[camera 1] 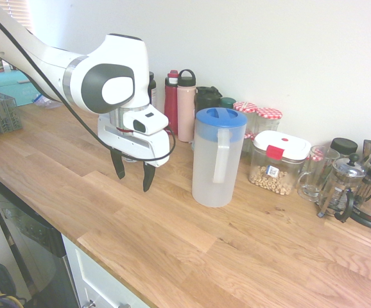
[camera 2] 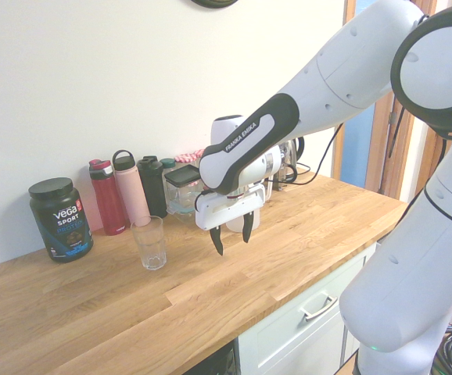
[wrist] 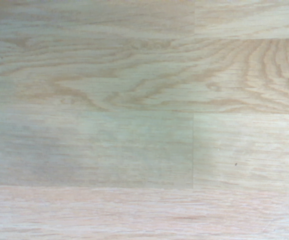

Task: Pour me some water

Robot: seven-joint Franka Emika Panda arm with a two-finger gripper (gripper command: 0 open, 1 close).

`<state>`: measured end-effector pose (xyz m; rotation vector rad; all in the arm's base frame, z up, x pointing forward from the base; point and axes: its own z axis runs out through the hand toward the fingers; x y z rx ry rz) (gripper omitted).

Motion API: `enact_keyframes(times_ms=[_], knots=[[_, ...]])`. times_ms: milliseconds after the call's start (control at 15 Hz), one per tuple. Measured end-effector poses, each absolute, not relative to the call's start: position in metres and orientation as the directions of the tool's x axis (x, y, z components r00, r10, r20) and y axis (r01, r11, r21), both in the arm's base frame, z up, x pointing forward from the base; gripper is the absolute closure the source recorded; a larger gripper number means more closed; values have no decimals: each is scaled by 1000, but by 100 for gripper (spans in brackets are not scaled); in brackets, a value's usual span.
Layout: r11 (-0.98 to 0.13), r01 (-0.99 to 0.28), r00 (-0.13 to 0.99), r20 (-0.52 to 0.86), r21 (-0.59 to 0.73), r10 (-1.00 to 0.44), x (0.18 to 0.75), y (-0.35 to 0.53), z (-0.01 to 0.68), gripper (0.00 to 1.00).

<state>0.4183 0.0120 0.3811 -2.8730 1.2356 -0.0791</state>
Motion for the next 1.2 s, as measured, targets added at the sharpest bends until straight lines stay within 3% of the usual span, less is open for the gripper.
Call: enact_keyframes(times_ms=[333,600,1000,1200], knots=[[-697,-715,695,57,-55,-717,419,9,395,0],[-758,-649,755,66,-66,-652,408,-11,465,0],[-881,-471,875,102,-53,-474,414,-94,568,0],[-905,-424,896,136,-25,-424,430,-143,582,0]])
